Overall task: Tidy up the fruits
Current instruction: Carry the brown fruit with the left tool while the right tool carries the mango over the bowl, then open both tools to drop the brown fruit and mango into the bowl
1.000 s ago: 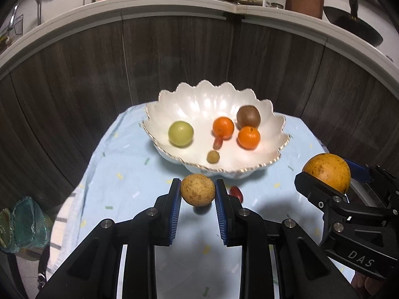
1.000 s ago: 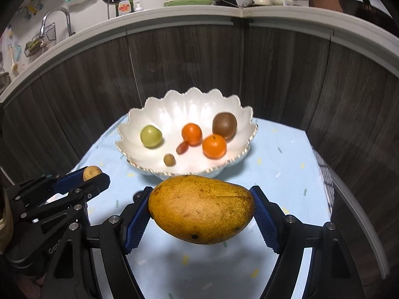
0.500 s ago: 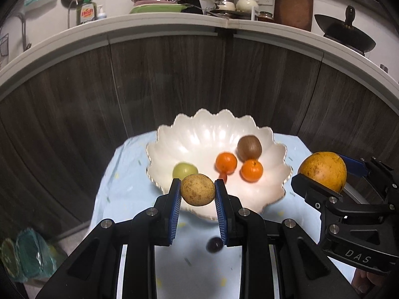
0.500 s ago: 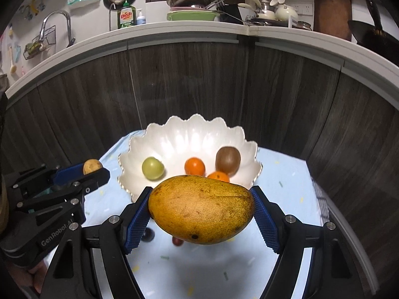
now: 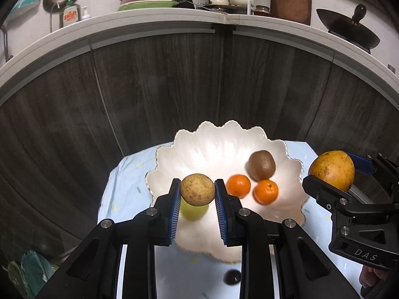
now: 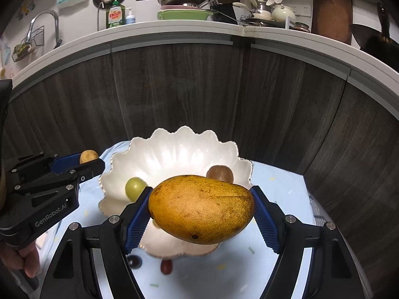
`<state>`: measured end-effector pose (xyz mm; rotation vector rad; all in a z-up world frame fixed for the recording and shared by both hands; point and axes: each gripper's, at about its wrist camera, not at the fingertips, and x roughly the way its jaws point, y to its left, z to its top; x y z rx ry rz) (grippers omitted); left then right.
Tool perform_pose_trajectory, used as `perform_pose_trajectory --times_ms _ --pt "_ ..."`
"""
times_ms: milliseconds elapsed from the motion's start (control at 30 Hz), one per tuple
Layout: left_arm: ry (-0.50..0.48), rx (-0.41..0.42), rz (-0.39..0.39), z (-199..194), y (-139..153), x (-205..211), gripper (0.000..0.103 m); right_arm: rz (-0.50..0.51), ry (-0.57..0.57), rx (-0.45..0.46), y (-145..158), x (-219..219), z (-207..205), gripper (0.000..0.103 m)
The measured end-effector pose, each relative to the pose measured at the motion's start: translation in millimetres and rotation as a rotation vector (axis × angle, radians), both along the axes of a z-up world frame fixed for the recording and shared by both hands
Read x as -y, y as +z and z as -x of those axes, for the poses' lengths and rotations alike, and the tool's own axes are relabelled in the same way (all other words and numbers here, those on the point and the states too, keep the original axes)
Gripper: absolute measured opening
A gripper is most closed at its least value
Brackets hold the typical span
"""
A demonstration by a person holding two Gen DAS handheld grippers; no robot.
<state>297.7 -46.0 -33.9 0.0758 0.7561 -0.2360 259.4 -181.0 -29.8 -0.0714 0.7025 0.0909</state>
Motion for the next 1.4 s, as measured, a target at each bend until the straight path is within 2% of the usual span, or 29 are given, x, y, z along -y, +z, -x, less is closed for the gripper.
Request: perform_pose_trajectory --times_ms 467,700,1033,1100,1167,1400 --pt "-0.017 -0.052 0.012 -71 -18 -7 0.027 -0.036 -0.019 -0.049 -11 6 -80 0.077" --pt "-0.027 -0.084 0.004 -84 -31 -5 0.027 -0.063 -0.031 -0.099 -24 7 -114 0.077" --pt "-0.016 -0.129 0.012 -100 -45 -6 0.028 -0.080 -0.035 -0.143 -37 5 -139 0.077" --pt "-0.015 -0.130 0.009 -100 -47 -7 0.034 -0.082 -0.029 -0.150 -39 3 -141 0.077" --pt "-0.014 -0.126 0.009 -100 -47 -8 0.049 -0.087 -0.027 -0.156 -40 3 -143 0.077" --pt "0.009 -0.113 -0.006 -98 -46 -12 0.070 -0.118 -0.056 -0.188 -47 11 -147 0.081"
